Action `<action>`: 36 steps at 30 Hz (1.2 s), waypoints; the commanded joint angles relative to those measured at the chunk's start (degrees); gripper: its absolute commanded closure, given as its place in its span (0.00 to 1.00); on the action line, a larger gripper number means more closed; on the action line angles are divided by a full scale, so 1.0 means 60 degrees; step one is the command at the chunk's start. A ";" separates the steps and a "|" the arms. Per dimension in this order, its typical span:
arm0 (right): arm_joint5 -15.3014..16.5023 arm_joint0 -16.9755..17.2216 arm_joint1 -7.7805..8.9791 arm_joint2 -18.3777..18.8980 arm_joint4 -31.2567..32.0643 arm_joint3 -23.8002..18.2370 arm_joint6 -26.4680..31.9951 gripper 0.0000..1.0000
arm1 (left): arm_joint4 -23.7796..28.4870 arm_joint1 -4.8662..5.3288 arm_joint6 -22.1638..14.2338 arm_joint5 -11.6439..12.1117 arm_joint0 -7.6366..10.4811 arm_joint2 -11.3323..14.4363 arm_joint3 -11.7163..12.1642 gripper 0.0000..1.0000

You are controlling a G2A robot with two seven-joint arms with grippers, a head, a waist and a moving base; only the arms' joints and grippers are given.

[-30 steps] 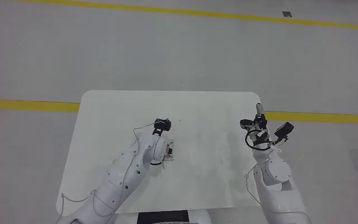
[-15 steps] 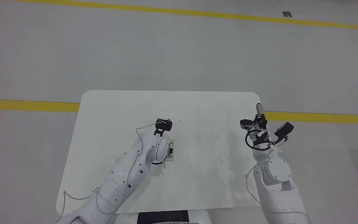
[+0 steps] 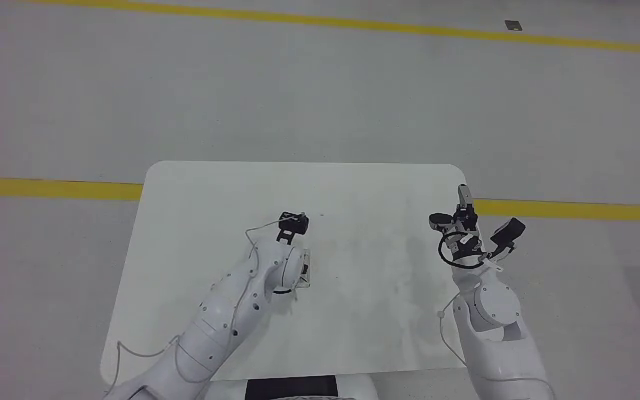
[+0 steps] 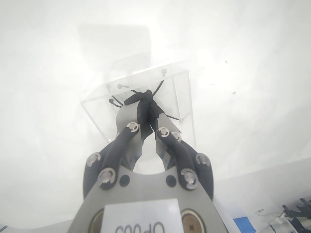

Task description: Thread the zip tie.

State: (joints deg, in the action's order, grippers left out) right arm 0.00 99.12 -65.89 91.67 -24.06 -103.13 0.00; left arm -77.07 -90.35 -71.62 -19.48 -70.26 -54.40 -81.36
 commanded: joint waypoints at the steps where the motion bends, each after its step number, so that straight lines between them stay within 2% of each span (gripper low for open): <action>1: 0.0000 0.0000 0.0000 0.0000 0.0000 0.0000 0.0000 0.00 | -0.0072 -0.0013 -0.0026 0.0000 -0.0048 -0.0010 -0.0088 0.93; 3: 0.0000 0.0000 0.0000 0.0000 0.0000 0.0000 0.0000 0.00 | -0.0160 -0.0022 -0.0059 0.0000 -0.0114 -0.0022 -0.0201 0.93; 12: 0.0000 0.0000 0.0000 0.0000 0.0000 0.0000 0.0000 0.00 | -0.0369 -0.0036 -0.0117 0.0000 -0.0334 -0.0149 -0.0518 0.80; 26: 0.0000 0.0000 0.0000 0.0000 0.0000 0.0000 0.0000 0.00 | -0.0378 -0.0100 0.0087 0.0000 -0.0237 -0.0093 -0.0203 0.79; 36: 0.0000 0.0000 0.0000 0.0000 0.0000 0.0000 0.0000 0.00 | -0.0436 -0.0175 0.0365 0.0000 -0.0309 -0.0140 -0.0232 0.78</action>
State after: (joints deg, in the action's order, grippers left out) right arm 0.00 99.12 -65.89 91.67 -24.06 -103.13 0.00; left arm -79.71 -91.35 -69.54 -19.48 -72.05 -55.23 -82.69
